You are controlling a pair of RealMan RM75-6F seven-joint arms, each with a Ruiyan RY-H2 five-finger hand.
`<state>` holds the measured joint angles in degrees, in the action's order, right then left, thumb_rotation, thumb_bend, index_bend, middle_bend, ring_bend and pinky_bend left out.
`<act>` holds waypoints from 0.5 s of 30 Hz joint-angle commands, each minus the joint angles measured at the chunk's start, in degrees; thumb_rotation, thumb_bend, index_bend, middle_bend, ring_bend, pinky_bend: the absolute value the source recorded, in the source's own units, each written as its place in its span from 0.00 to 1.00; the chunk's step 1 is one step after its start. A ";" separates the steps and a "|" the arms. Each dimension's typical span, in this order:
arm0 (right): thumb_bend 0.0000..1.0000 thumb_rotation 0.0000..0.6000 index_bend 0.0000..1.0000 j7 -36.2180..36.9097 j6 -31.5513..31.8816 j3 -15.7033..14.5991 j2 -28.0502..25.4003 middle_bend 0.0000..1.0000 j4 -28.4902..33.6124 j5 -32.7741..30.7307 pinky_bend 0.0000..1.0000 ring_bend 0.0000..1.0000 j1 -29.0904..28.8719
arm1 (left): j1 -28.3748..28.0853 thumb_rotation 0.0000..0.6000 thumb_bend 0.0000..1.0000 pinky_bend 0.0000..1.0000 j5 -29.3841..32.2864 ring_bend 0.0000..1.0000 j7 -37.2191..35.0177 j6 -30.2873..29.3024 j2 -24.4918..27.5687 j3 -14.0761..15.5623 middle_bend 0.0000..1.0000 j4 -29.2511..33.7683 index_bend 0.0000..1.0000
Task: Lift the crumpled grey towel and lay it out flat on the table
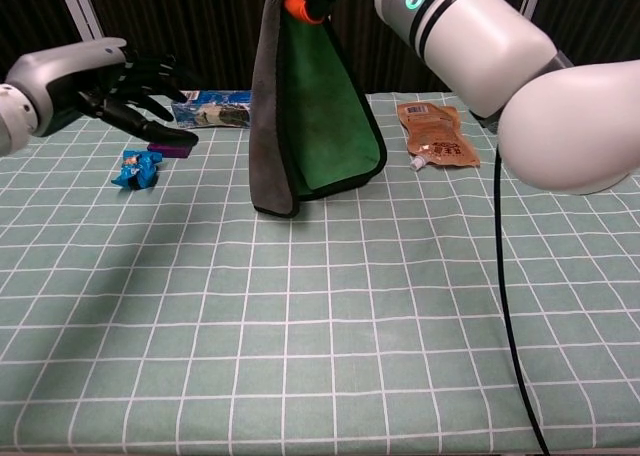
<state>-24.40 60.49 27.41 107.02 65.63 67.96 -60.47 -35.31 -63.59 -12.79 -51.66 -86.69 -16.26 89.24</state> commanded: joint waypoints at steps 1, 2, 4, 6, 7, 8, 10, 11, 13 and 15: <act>0.45 1.00 0.81 -2.63 -0.15 0.14 2.29 0.26 -2.08 -1.58 0.00 0.03 -1.83 | -2.53 0.66 0.00 0.26 5.65 0.20 4.81 1.87 -2.54 -0.60 0.24 -1.15 0.31; 0.45 1.00 0.81 -3.21 0.05 0.26 2.83 0.26 -2.53 -1.91 0.00 0.03 -2.25 | -2.88 0.61 0.00 0.26 6.69 0.20 5.88 1.93 -2.80 -0.55 0.23 -1.21 0.31; 0.45 1.00 0.81 -4.36 0.64 0.60 4.08 0.26 -3.52 -2.57 0.00 0.03 -3.16 | -3.65 0.54 0.00 0.27 8.96 0.20 8.46 1.80 -3.31 -0.39 0.23 -1.14 0.31; 0.45 1.00 0.81 -5.09 1.23 0.94 5.11 0.26 -3.95 -3.17 0.00 0.03 -3.80 | -4.26 0.49 0.00 0.27 10.63 0.20 10.81 1.12 -4.00 -0.22 0.24 -1.29 0.31; 0.45 1.00 0.81 -5.51 1.68 1.08 5.72 0.26 -4.19 -3.42 0.00 0.02 -4.18 | -4.75 0.48 0.00 0.27 11.81 0.20 12.57 0.74 -4.48 -0.06 0.24 -1.52 0.31; 0.45 1.00 0.81 -5.91 2.01 1.14 6.12 0.26 -4.40 -3.56 0.00 0.03 -4.43 | -5.09 0.47 0.00 0.27 12.78 0.20 13.74 0.41 -4.86 -0.04 0.24 -1.61 0.31; 0.45 1.00 0.81 -6.86 2.56 1.17 6.89 0.26 -4.71 -3.91 0.00 0.03 -4.95 | -5.91 0.46 0.00 0.27 14.89 0.20 16.29 -0.32 -5.71 -0.06 0.24 -1.91 0.31; 0.45 1.00 0.81 -7.11 2.74 1.20 7.15 0.26 -4.76 -4.06 0.00 0.02 -5.12 | -6.25 0.45 0.00 0.27 15.77 0.20 17.27 -0.62 -6.09 -0.09 0.24 -2.04 0.31; 0.45 1.00 0.81 -7.61 3.15 1.23 7.69 0.26 -4.82 -4.39 0.00 0.02 -5.43 | -7.07 0.43 0.00 0.27 17.61 0.20 19.64 -1.32 -7.02 -0.06 0.23 -2.52 0.31; 0.45 1.00 0.81 -8.03 3.50 1.16 8.12 0.26 -4.76 -4.66 0.00 0.02 -5.60 | -7.86 0.42 0.00 0.28 19.22 0.20 21.69 -1.97 -8.08 -0.03 0.23 -3.03 0.31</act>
<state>-32.33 63.89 28.59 115.03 60.87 63.38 -66.00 -42.12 -46.02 7.09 -52.73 -93.53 -16.35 86.88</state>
